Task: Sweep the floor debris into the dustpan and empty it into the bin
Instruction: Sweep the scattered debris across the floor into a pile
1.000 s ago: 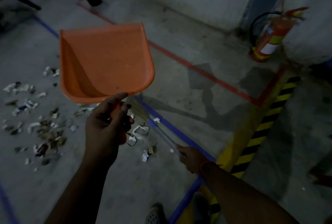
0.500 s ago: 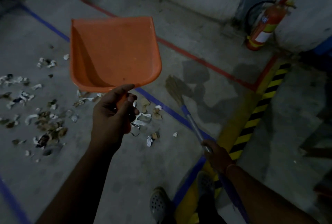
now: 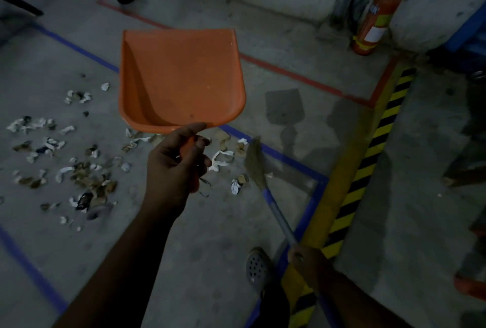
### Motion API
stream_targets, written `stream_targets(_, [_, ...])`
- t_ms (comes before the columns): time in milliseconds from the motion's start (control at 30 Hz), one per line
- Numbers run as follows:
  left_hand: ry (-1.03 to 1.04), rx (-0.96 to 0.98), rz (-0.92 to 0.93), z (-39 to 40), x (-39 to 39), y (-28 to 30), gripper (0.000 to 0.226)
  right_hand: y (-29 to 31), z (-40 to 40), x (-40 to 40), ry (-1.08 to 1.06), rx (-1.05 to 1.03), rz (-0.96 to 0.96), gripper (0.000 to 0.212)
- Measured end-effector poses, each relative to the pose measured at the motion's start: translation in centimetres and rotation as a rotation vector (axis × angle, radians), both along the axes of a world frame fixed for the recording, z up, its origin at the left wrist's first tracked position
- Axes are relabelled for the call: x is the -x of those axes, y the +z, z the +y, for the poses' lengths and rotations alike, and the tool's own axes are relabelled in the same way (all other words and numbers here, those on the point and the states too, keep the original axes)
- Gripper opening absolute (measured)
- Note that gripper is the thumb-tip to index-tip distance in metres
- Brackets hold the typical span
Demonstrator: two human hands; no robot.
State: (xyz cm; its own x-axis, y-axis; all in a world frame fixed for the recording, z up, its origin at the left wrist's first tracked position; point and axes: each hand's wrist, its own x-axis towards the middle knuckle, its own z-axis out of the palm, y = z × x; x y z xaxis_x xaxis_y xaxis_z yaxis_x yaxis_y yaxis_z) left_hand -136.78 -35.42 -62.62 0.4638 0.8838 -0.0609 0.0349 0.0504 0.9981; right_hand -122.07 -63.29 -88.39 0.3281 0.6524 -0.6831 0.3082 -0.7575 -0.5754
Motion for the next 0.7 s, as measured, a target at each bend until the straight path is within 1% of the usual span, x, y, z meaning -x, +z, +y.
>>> stream_targets(67, [0.02,-0.023,-0.003,-1.3,2.8,0.2,0.026,0.8,2.1,2.3,0.038,-0.037,-0.009,0.018])
stream_targets(133, [0.022,-0.043,0.02,-2.8,5.7,0.2,0.026,2.0,2.9,4.6,0.053,-0.122,0.02,0.014])
stream_targets(300, [0.015,-0.023,0.001,-5.5,12.4,0.9,0.027,3.4,-0.6,9.2,0.017,-0.23,-0.025,0.013])
stream_targets(467, [0.048,-0.004,-0.005,-6.7,17.9,2.1,0.027,3.6,-5.3,12.2,-0.142,-0.143,-0.125,0.023])
stream_targets(600, [0.058,-0.012,0.014,-5.2,21.2,2.6,0.028,3.0,-7.3,14.1,-0.181,0.012,-0.134,0.012])
stream_targets(700, [0.052,-0.022,0.015,-2.7,23.1,2.3,0.027,1.1,-7.8,16.6,-0.269,0.071,-0.188,0.027])
